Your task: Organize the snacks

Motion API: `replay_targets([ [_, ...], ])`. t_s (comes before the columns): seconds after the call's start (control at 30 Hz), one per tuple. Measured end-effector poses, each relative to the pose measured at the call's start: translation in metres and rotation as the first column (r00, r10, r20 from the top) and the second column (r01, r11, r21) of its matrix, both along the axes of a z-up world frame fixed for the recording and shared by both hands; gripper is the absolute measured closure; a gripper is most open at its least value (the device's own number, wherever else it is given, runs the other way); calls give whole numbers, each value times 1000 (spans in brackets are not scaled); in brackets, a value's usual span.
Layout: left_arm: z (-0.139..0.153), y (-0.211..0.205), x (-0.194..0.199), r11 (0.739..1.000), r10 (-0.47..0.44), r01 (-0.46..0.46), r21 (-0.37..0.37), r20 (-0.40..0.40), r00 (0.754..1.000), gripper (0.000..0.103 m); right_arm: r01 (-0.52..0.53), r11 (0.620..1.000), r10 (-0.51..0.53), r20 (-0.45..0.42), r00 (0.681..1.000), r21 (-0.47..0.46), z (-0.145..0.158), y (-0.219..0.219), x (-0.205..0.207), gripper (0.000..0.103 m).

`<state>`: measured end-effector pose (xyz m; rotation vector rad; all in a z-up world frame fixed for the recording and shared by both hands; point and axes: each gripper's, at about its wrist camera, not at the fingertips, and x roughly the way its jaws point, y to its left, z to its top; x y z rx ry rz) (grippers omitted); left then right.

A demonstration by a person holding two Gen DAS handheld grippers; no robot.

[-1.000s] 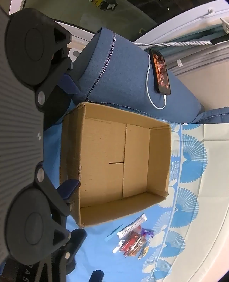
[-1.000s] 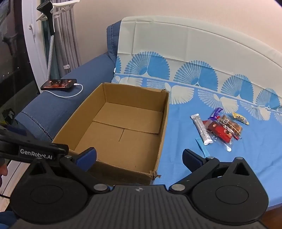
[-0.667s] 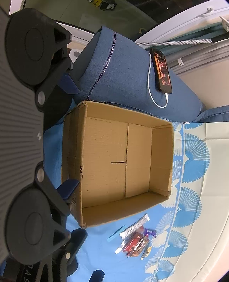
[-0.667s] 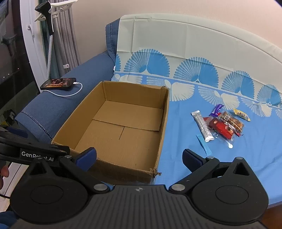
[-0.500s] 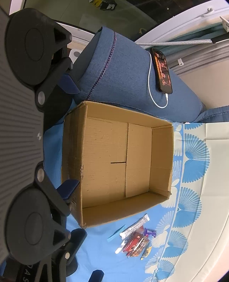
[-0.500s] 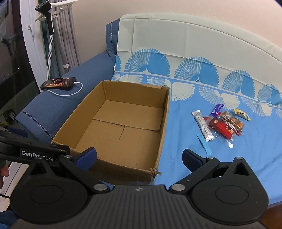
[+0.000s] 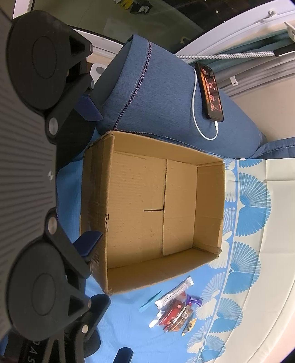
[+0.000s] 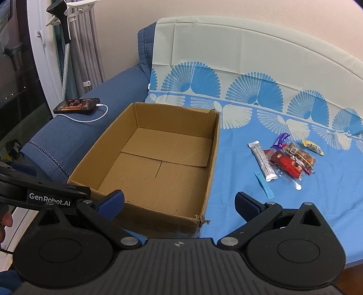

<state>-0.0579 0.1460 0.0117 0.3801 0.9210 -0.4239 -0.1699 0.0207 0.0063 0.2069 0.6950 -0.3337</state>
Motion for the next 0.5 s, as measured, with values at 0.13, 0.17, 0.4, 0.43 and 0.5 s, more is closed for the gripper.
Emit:
replay_targets([
  [0.13, 0, -2, 1, 1000, 2, -2, 8, -2, 1000, 0, -4, 1000, 4, 6, 1000, 2, -2, -1, 0, 0],
  [0.17, 0, -3, 1, 1000, 2, -2, 10, -3, 1000, 0, -4, 1000, 4, 8, 1000, 3, -2, -1, 0, 0],
  [0.4, 1, -9, 0, 1000, -8, 8, 27, 0, 1000, 0, -2, 1000, 1, 28, 1000, 13, -5, -5, -1, 0],
  [0.43, 1, -10, 0, 999, -11, 11, 30, 1, 1000, 0, 1, 1000, -2, 23, 1000, 20, -5, -6, -1, 0],
  [0.5, 1, -13, 0, 999, -15, 14, 37, 4, 1000, 0, 13, 1000, -13, 12, 1000, 22, -5, -9, -1, 0],
])
